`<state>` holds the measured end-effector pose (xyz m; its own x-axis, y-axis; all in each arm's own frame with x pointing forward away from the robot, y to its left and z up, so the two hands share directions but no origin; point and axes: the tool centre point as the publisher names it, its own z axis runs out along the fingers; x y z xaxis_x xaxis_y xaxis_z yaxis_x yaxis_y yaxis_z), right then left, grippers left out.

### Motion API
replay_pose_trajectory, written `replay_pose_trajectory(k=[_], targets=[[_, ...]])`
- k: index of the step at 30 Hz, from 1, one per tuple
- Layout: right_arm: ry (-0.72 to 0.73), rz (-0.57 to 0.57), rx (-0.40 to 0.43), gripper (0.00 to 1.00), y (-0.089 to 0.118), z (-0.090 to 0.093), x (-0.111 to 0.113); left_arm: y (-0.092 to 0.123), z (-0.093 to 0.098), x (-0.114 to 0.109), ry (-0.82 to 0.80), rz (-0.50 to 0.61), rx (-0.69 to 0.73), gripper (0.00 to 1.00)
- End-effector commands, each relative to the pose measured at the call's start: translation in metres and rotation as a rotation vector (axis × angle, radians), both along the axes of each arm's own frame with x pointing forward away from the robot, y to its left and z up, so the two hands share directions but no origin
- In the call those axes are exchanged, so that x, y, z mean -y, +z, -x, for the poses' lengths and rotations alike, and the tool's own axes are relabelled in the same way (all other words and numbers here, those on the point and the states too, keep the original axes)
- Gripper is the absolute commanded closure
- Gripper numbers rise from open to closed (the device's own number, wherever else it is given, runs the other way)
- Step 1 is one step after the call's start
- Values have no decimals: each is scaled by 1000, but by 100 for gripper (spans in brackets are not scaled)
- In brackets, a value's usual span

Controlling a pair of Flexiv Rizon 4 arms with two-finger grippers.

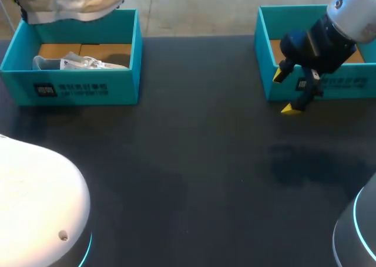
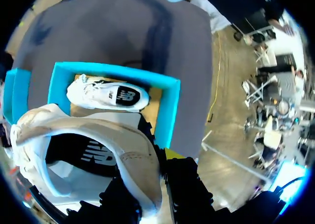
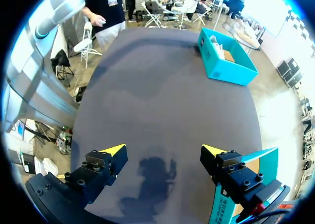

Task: Take the shoe out of the shoebox, open the shoe tongue, remove and reinsert the insole, then place the shoe into the shoebox

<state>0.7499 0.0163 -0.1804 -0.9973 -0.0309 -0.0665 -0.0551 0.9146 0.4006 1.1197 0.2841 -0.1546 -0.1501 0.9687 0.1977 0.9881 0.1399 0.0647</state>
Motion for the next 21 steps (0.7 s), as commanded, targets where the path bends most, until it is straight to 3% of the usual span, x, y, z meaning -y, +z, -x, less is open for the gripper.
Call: replay_pose_trajectory(k=[1,21], targets=[[-1,3,-2,0,-1,-1,-1,1,-6,-11,-74,84,-36,100],[-1,3,-2,0,-1,-1,-1,-3,-8,-10,-71,83,-34,100]])
